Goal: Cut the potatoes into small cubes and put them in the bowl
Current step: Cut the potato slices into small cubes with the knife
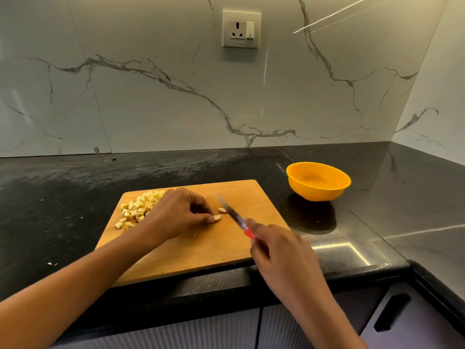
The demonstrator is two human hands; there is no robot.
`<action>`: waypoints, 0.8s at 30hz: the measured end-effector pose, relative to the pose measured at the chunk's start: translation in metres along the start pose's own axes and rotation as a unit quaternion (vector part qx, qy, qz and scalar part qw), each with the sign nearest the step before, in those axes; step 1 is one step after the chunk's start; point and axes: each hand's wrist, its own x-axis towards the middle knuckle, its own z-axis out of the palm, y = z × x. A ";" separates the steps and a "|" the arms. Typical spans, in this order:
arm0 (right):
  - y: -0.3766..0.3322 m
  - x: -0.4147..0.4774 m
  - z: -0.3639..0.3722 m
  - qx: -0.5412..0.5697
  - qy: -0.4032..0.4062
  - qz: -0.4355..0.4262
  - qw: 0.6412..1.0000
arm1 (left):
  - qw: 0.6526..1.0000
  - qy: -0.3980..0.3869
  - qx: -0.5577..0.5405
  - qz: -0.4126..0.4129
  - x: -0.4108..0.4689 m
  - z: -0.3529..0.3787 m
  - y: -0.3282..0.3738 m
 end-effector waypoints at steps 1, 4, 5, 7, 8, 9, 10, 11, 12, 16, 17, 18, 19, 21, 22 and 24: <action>-0.004 -0.002 0.000 -0.005 -0.012 -0.005 1.000 | 1.000 0.010 0.018 -0.001 -0.005 0.000 -0.003; -0.012 -0.003 0.003 -0.013 -0.027 -0.013 0.999 | 0.998 0.030 0.062 0.013 -0.015 0.000 -0.009; -0.012 -0.004 0.004 -0.016 -0.027 -0.014 0.999 | 0.997 0.031 0.065 0.018 -0.016 0.001 -0.010; -0.012 -0.003 0.006 -0.029 -0.027 -0.015 0.999 | 0.997 0.034 0.067 0.024 -0.016 0.001 -0.010; -0.012 -0.003 0.007 -0.035 -0.027 -0.017 0.999 | 0.997 0.035 0.067 0.028 -0.016 0.001 -0.009; -0.012 -0.003 0.006 -0.038 -0.027 -0.019 0.999 | 0.997 0.036 0.066 0.031 -0.016 0.001 -0.008; -0.013 -0.003 0.005 -0.040 -0.027 -0.022 0.999 | 0.996 0.038 0.066 0.034 -0.016 0.001 -0.008; -0.013 -0.002 0.004 -0.041 -0.026 -0.026 0.998 | 0.996 0.040 0.067 0.036 -0.016 0.002 -0.007; -0.013 -0.001 0.003 -0.042 -0.025 -0.029 0.998 | 0.996 0.043 0.067 0.036 -0.016 0.002 -0.007; -0.015 0.002 -0.001 -0.059 -0.040 -0.041 0.997 | 0.996 0.049 0.062 0.045 -0.015 0.003 -0.008; -0.015 0.003 -0.001 -0.067 -0.047 -0.042 0.996 | 0.996 0.049 0.062 0.048 -0.015 0.003 -0.007; -0.017 0.004 -0.001 -0.077 -0.054 -0.042 0.995 | 0.996 0.049 0.062 0.049 -0.014 0.003 -0.007; -0.018 0.007 0.000 -0.089 -0.065 -0.040 0.993 | 0.996 0.049 0.062 0.050 -0.014 0.003 -0.007; -0.023 0.014 0.005 -0.120 -0.097 -0.034 0.987 | 0.995 0.051 0.063 0.050 -0.014 0.004 -0.006; -0.026 0.017 0.007 -0.138 -0.112 -0.034 0.984 | 0.995 0.054 0.066 0.051 -0.015 0.004 -0.006; -0.030 0.014 0.009 -0.161 -0.125 -0.042 0.978 | 0.994 0.062 0.072 0.053 -0.015 0.004 -0.007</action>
